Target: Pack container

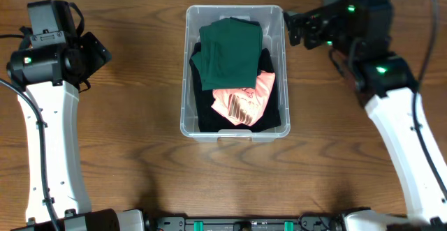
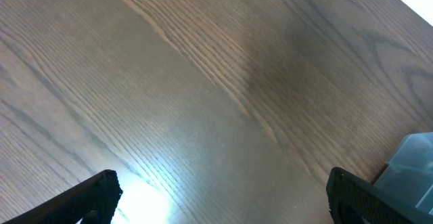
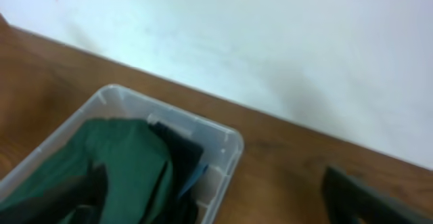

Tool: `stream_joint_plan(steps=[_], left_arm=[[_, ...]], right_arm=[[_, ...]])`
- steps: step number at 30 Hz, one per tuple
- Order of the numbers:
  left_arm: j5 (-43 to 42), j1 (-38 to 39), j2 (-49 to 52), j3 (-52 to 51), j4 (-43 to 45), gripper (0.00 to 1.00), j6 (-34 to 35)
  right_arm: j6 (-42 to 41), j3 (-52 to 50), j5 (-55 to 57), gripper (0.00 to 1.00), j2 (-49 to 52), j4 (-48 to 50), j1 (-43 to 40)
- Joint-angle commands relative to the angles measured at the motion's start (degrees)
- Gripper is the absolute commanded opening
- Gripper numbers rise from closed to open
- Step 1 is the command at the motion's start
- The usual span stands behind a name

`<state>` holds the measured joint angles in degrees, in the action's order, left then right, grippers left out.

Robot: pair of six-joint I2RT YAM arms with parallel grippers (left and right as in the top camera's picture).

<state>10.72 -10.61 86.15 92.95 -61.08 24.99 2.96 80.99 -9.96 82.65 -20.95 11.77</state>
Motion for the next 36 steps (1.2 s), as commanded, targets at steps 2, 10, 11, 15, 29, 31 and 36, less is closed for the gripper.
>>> stream_joint_plan(steps=[2, 10, 11, 15, 29, 31, 36], left_arm=[[0.48, -0.2, -0.02, 0.28, 0.02, 0.98, -0.96], [0.48, -0.2, -0.02, 0.28, 0.02, 0.98, -0.96], [0.48, -0.2, -0.02, 0.28, 0.02, 0.98, -0.96], [0.48, -0.2, -0.02, 0.28, 0.02, 0.98, -0.96], [0.48, -0.2, -0.02, 0.28, 0.02, 0.98, -0.96], [0.48, -0.2, -0.02, 0.28, 0.02, 0.98, -0.96], [0.48, -0.2, -0.02, 0.28, 0.02, 0.98, -0.96]], right_arm=[[-0.37, 0.09, -0.13, 0.99, -4.81, -1.18, -0.72], [-0.37, 0.09, 0.9, 0.99, -9.14, -10.71, -0.61], [-0.35, 0.09, 0.72, 0.99, -9.4, -12.39, -0.52], [0.07, 0.09, 4.13, 0.99, -10.99, -14.05, -1.01], [0.07, -2.69, 13.7, 0.99, -22.93, -24.44, -8.5], [0.07, -5.6, 14.32, 0.99, -25.03, -24.22, -8.5], [-0.24, -18.43, 14.71, 0.99, -33.16, -20.02, -8.5]])
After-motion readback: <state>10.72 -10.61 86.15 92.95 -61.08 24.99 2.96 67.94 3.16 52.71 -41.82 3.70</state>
